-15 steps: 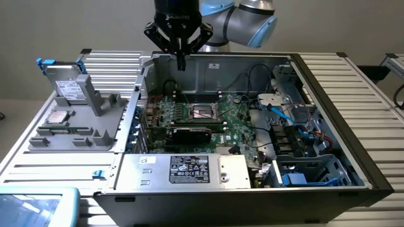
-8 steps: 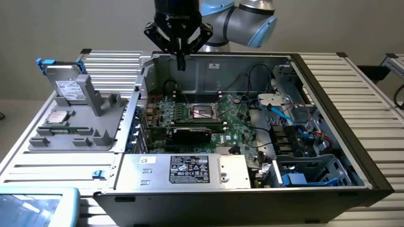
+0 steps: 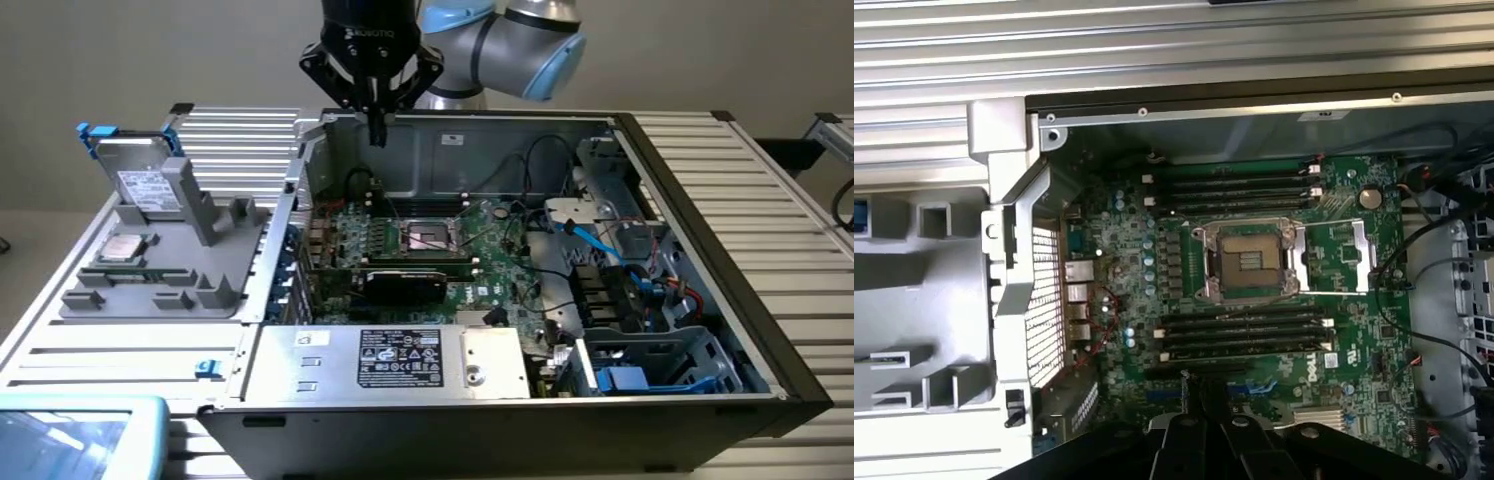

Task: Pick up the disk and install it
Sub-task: 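Reach for the disk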

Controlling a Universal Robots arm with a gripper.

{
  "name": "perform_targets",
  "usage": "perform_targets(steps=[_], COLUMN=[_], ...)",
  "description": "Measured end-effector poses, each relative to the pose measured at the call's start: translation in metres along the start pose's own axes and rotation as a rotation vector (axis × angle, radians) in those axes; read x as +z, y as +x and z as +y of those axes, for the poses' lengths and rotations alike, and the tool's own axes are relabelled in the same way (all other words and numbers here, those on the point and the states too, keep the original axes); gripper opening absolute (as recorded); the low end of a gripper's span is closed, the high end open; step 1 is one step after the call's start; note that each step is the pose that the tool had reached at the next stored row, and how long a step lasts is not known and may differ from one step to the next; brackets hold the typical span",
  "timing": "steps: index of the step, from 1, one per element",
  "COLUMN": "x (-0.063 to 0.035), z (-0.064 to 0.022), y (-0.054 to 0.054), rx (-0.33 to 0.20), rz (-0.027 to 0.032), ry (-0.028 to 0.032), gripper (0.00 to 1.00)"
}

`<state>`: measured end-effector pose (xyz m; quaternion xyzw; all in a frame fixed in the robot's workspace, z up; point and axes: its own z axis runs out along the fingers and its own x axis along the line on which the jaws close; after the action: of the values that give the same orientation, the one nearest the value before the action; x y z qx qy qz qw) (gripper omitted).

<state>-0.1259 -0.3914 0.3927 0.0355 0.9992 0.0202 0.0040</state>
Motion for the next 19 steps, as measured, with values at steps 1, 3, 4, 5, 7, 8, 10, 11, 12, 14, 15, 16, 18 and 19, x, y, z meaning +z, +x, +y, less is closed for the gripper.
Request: perform_targets(steps=[1,3,4,5,7,8,10,11,12,14,15,16,18,19], x=[0.0001,0.0002,0.0002,0.0003,0.0004,0.0006,0.0008,0.0009,0.0009,0.0009,0.0009,0.0009,0.0009,0.0010], z=[0.0017,0.0052,0.0068,0.0082,0.0104,0.0113,0.0125,0.0129,0.0134,0.0144,0.0149,0.0153,0.0163,0.0169], y=[0.002,0.006,0.009,0.011,0.016,0.019,0.025,0.029,0.033,0.041,0.045,0.050,0.059,0.064], rx=[0.000,0.000,0.000,0.000,0.000,0.000,-0.001,-0.001,-0.001,-0.001,-0.001,-0.001,-0.001,-0.001], rz=[0.0003,0.0004,0.0003,0.0000,-0.0007,-0.0013,-0.0022,-0.0028,-0.0029,-0.0033,-0.0033,-0.0034,-0.0036,-0.0036], ry=[0.0031,0.0137,0.0201,0.0266,0.0410,0.0483,0.0627,0.0688,0.0735,0.0782,0.0798,0.0812,0.0832,0.0837], gripper=[0.11,0.11,0.11,0.11,0.11,0.11,0.11,0.11,0.11,0.11,0.11,0.11,0.11,0.11])
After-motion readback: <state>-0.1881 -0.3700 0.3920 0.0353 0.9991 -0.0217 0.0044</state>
